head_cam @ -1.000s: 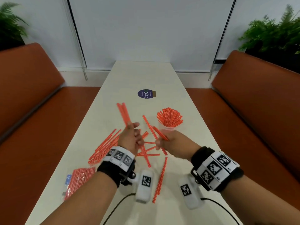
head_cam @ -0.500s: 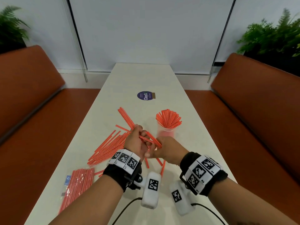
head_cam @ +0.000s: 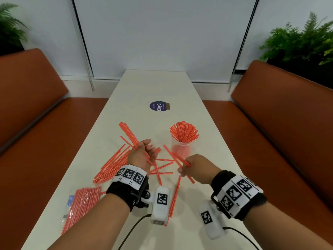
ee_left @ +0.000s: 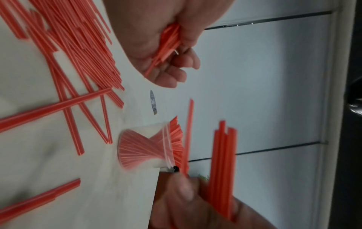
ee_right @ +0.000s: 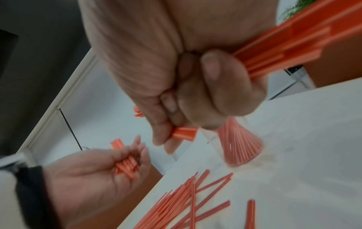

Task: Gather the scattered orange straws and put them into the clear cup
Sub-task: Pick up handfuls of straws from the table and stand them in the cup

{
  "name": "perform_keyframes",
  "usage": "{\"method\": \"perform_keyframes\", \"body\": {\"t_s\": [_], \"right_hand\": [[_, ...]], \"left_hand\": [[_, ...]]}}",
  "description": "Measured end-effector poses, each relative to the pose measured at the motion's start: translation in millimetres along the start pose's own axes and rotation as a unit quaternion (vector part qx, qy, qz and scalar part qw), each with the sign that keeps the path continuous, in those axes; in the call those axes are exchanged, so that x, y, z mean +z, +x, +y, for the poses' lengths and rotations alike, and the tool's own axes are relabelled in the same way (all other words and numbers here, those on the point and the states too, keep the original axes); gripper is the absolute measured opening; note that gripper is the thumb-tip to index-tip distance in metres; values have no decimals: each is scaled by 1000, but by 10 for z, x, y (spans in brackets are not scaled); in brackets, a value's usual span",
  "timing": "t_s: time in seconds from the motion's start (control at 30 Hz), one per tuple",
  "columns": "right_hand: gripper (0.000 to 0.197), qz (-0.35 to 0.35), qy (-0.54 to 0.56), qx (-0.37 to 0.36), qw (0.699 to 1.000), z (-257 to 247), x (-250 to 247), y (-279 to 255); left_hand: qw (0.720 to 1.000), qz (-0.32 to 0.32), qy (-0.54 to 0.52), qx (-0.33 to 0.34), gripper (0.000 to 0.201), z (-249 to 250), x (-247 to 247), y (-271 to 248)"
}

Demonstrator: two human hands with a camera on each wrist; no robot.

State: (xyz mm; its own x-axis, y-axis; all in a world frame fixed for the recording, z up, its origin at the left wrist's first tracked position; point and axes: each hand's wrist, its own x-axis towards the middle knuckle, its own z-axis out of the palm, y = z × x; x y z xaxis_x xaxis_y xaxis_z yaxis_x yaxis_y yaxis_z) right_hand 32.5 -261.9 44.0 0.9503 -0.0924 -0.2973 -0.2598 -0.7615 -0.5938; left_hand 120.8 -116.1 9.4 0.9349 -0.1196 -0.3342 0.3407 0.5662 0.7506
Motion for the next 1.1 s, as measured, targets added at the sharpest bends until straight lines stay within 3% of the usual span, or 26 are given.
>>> {"method": "perform_keyframes", "body": {"t_s": [0.07, 0.13, 0.27, 0.37, 0.43, 0.5, 0.6, 0.63, 0.7, 0.93, 1.0, 1.1], "right_hand": [[17, 30, 28, -5, 999, -45, -89, 1], [21, 45, 42, -25, 998, -157, -104, 64], [29, 22, 64, -22, 998, -369, 16, 242], [33, -2, 49, -25, 998, -377, 35, 311], [33, 3, 40, -27, 999, -343, -21, 345], [32, 77, 105, -21, 991, -344, -126, 403], [43, 243, 271, 3, 931, -375, -361, 575], [46, 285, 298, 1, 911, -366, -434, 657], [48, 332, 279, -7, 901, -309, -524, 826], [37, 226, 68, 28, 971, -73, -475, 1158], [25, 202, 37, 61, 977, -110, -459, 1176], [39, 203, -19, 124, 971, -168, -429, 1154]], "left_hand": [[999, -5, 54, -8, 34, -22, -34, -15], [990, -51, 131, -20, 38, -89, -15, -76], [975, -134, 174, -37, 52, -224, 58, -135], [984, -99, 137, -64, 36, -222, 20, -94], [988, -75, 111, -73, 38, -225, -3, -39], [993, -51, 83, -71, 41, -226, -9, 19], [995, -43, 55, -71, 43, -210, -17, 72], [994, -49, 63, -73, 43, -198, -19, 78], [990, -64, 94, -80, 44, -187, -34, 89], [969, -117, 194, -101, 44, -137, -211, 86], [964, -125, 213, -98, 44, -128, -244, 87], [963, -126, 212, -107, 44, -126, -244, 73]]}}
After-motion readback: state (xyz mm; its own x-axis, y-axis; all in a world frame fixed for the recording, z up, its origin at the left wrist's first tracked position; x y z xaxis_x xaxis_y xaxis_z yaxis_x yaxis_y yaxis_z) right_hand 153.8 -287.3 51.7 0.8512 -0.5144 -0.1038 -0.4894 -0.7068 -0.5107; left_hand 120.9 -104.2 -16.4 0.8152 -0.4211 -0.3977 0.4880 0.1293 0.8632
